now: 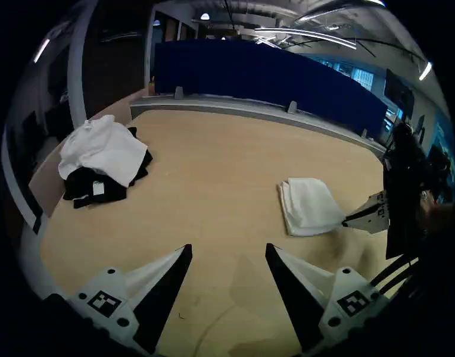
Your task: Fold towel
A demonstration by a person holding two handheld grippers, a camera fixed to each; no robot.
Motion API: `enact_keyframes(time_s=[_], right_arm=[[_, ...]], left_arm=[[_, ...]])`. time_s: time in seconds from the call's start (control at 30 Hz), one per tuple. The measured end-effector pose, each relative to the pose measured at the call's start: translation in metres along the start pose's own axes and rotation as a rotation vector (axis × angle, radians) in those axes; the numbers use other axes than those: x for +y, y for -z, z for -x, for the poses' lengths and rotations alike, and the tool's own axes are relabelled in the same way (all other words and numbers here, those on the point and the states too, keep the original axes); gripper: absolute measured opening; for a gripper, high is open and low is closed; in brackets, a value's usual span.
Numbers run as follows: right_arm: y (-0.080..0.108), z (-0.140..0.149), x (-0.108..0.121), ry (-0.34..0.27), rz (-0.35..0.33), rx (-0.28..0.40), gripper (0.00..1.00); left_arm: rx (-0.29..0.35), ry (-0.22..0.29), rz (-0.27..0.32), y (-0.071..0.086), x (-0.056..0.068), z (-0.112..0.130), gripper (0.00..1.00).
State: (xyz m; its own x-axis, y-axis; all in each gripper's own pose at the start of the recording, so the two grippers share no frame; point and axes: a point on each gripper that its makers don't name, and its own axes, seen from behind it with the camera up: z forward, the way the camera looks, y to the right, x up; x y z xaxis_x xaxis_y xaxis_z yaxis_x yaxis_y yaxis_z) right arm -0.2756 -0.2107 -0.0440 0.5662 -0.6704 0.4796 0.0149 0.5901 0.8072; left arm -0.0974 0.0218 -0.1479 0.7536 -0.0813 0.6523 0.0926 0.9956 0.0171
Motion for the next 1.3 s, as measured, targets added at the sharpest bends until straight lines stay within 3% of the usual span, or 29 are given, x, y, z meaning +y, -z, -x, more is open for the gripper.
enact_keyframes(time_s=[0.47,0.7,1.07,1.3], right_arm=[[0.078,-0.102,0.019,0.074,0.061,0.18,0.04],[0.115,-0.137,0.025,0.088,0.089,0.253,0.04],[0.138,-0.131,0.043,0.047,0.109,0.258,0.04],[0.164,-0.118,0.071,0.019,0.14,0.264,0.04]], left_arm=[[0.041,-0.015,0.019,0.001,0.002,-0.022,0.91],[0.058,-0.031,0.029,0.002,0.007,-0.029,0.91],[0.065,-0.033,0.043,0.004,0.014,-0.037,0.91],[0.062,-0.038,0.045,0.003,0.016,-0.039,0.91]])
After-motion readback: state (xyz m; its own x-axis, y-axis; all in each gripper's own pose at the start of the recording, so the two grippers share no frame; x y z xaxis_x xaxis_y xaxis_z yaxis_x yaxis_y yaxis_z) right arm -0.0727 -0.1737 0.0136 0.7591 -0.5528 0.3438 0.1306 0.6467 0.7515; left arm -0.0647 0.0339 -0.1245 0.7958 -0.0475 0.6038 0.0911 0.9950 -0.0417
